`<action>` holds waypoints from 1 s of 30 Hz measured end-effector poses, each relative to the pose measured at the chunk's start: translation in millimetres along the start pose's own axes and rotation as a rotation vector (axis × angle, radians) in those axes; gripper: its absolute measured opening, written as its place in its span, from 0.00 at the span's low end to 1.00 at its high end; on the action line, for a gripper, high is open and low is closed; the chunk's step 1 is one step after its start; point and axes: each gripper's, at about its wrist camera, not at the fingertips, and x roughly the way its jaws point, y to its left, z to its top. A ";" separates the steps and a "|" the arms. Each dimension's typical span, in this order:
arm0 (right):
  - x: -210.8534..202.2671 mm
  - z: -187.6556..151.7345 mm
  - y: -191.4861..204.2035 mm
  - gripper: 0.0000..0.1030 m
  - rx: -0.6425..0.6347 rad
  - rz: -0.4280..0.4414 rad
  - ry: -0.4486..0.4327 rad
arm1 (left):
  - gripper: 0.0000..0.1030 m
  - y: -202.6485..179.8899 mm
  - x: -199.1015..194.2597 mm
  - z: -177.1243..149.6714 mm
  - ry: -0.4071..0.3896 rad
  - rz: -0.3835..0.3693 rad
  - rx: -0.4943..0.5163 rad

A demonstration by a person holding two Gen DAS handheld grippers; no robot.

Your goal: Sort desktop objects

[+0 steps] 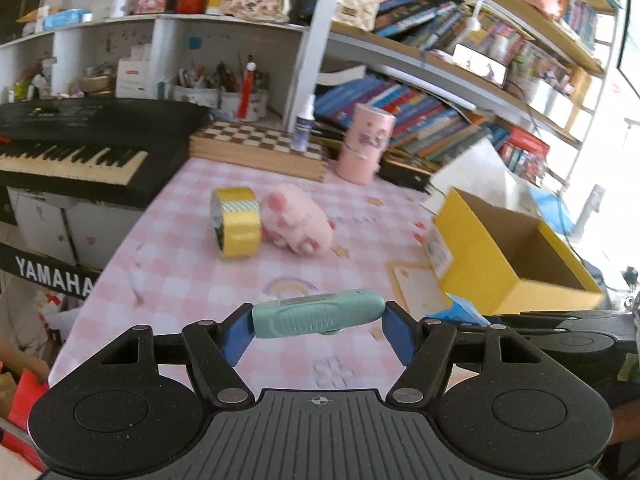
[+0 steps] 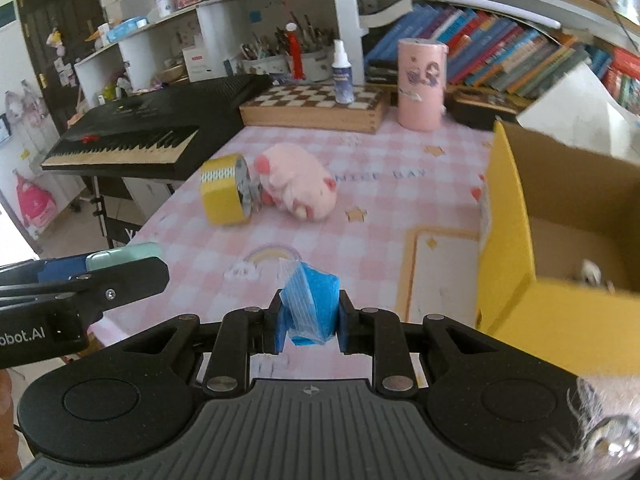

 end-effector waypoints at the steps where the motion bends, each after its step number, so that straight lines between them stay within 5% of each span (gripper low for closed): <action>1: -6.5 -6.3 1.2 0.21 0.008 -0.008 -0.002 | 0.67 -1.7 -4.3 -4.0 0.003 -0.010 0.004; 13: -69.3 -76.6 -6.8 0.21 0.130 -0.112 0.004 | 0.67 -37.9 -35.5 -44.9 0.053 -0.155 0.083; 30: -136.5 -133.1 -75.4 0.21 0.392 -0.322 -0.028 | 0.67 -129.8 -17.0 -59.7 0.131 -0.397 0.282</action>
